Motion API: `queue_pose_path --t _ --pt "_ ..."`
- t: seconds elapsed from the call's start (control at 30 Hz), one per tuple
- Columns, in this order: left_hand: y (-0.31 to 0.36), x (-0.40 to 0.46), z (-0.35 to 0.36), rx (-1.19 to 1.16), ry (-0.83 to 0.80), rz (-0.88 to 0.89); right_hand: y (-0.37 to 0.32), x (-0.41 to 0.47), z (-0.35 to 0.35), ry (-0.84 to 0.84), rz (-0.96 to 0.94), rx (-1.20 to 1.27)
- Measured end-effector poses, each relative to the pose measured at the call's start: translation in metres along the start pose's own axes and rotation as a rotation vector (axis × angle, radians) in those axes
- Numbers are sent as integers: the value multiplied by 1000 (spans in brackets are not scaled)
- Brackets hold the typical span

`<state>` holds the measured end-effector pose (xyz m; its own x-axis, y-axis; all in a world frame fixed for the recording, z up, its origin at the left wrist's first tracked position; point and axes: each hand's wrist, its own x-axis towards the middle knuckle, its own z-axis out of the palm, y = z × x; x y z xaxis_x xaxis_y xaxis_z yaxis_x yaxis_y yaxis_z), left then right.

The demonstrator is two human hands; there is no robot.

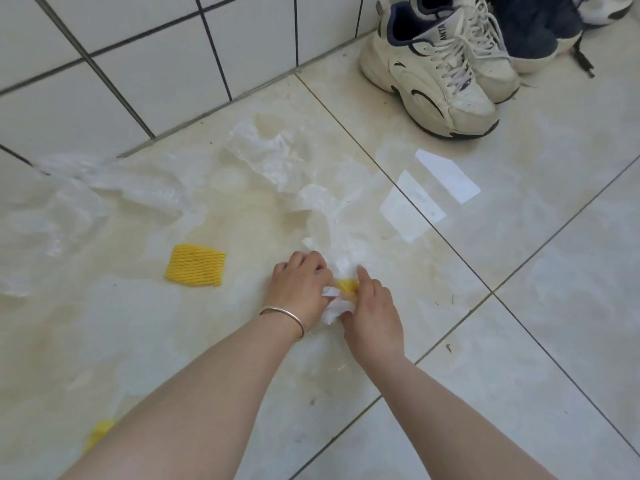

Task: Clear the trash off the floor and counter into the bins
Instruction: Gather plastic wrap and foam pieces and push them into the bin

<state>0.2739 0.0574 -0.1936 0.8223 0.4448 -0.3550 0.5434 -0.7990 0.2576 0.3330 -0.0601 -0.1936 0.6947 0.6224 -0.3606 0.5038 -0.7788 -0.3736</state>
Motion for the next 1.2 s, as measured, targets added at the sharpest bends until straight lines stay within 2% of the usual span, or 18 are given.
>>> queue_pose_path --t 0.07,0.17,0.3,0.37,0.5,0.6,0.7,0.87,1.03,1.2 --pt "3 -9 7 -34 4 5 -3 0 -2 -51 46 35" --pt "8 -20 11 -168 73 -16 -3 -9 -3 -83 9 -15" --pt "14 -38 6 -603 -73 -236 5 -25 2 -21 -13 85" --pt "14 -46 6 -741 -63 -301 4 -31 0 22 -55 162" --pt "7 -68 -3 -787 -6 -349 -13 -43 -9 22 -141 267" --pt "-5 -88 -11 -797 24 -384 -37 -57 -12 -53 -149 440" --pt "-19 -112 -24 -929 91 -461 -71 -73 -16 -157 -108 616" --pt "-43 -170 -53 -1334 192 -543 -128 -107 -16 -229 -158 706" --pt "-72 -237 -78 -1509 422 -689 -192 -152 -13 -323 -327 651" --pt "-118 -314 -114 -1662 663 -739 -273 -197 -3 -303 -554 520"
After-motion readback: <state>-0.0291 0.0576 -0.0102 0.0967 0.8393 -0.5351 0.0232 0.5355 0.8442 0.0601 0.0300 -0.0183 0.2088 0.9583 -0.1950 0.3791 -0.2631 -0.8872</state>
